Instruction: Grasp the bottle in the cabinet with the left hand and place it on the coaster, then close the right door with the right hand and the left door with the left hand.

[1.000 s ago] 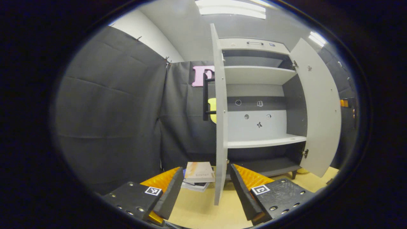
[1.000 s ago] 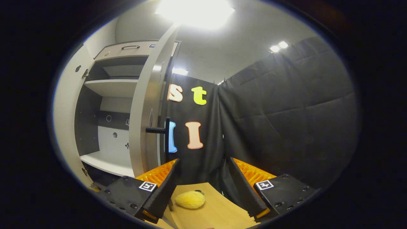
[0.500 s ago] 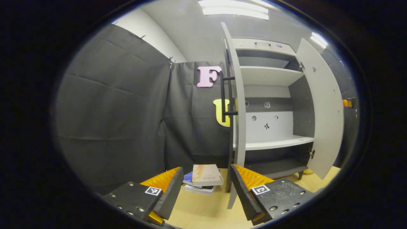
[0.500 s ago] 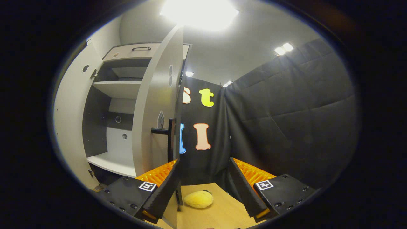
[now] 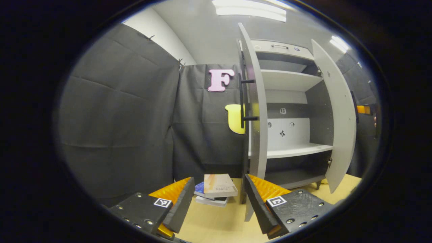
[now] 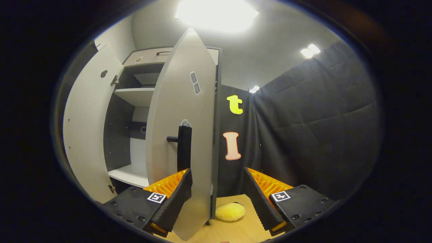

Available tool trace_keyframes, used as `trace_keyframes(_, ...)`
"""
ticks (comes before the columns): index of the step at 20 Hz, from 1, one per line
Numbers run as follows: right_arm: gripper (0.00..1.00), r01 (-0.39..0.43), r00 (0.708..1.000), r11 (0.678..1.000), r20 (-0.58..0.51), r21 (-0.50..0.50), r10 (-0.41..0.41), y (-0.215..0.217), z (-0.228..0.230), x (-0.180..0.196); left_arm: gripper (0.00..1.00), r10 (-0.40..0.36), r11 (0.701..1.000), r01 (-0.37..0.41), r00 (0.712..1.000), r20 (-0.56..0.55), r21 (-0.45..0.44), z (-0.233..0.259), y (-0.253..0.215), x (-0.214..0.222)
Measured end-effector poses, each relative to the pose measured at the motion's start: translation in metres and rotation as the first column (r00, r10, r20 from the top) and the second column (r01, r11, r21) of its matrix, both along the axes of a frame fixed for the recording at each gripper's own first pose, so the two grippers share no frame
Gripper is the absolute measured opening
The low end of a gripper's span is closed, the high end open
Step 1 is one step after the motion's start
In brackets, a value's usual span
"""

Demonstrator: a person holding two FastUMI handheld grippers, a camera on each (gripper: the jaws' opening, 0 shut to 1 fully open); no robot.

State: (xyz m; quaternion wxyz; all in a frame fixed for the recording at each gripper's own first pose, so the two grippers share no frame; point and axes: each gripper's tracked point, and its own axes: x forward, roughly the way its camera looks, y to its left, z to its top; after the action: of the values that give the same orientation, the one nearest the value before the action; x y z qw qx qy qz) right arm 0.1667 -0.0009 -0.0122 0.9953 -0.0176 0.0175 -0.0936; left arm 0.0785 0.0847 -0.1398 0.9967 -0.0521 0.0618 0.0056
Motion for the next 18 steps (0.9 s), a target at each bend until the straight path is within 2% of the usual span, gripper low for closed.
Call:
trace_keyframes(1, 0.97, -0.01, 1.0, 1.0, -0.001, 0.001, 0.01, 0.005, -0.001, 0.002, 0.93, 0.004, 1.0, -0.004, 1.0, 0.001, 0.002, 0.001, 0.004, -0.001)
trace_keyframes(3, 0.97, -0.026, 1.0, 1.0, 0.008, -0.002, 0.026, 0.014, 0.003, 0.007, 0.93, 0.016, 1.0, -0.016, 1.0, 0.002, 0.007, 0.002, 0.012, -0.005)
trace_keyframes(4, 0.97, -0.033, 0.999, 0.999, 0.019, -0.001, 0.033, 0.019, 0.006, 0.01, 0.86, 0.021, 1.0, -0.021, 1.0, 0.002, 0.009, 0.002, 0.014, -0.006)
trace_keyframes(5, 0.97, -0.04, 0.999, 0.999, 0.028, 0.001, 0.04, 0.022, 0.008, 0.013, 0.86, 0.024, 1.0, -0.024, 1.0, 0.002, 0.01, 0.002, 0.017, -0.007)
trace_keyframes(6, 0.97, -0.047, 0.998, 0.999, 0.032, 0.007, 0.047, 0.026, 0.01, 0.016, 0.93, 0.03, 0.999, -0.03, 1.0, 0.002, 0.012, 0.002, 0.02, -0.009)
trace_keyframes(8, 0.97, -0.066, 0.997, 0.998, 0.028, 0.016, 0.065, 0.034, 0.008, 0.021, 0.93, 0.041, 0.999, -0.041, 0.999, -0.002, 0.014, 0.003, 0.025, -0.011)
trace_keyframes(9, 0.97, -0.074, 0.997, 0.997, 0.023, 0.016, 0.073, 0.037, 0.006, 0.022, 0.86, 0.046, 0.999, -0.046, 0.999, -0.004, 0.014, 0.003, 0.027, -0.012)
trace_keyframes(14, 0.97, -0.088, 0.996, 0.996, 0.01, 0.007, 0.087, 0.04, -0.001, 0.016, 0.86, 0.048, 0.999, -0.048, 0.999, -0.003, 0.016, 0.014, 0.033, -0.005)
trace_keyframes(18, 0.97, -0.088, 0.996, 0.996, -0.025, 0.0, 0.088, 0.031, -0.017, 0.001, 0.86, 0.041, 0.999, -0.041, 0.999, 0.028, -0.011, 0.046, 0.036, 0.021)
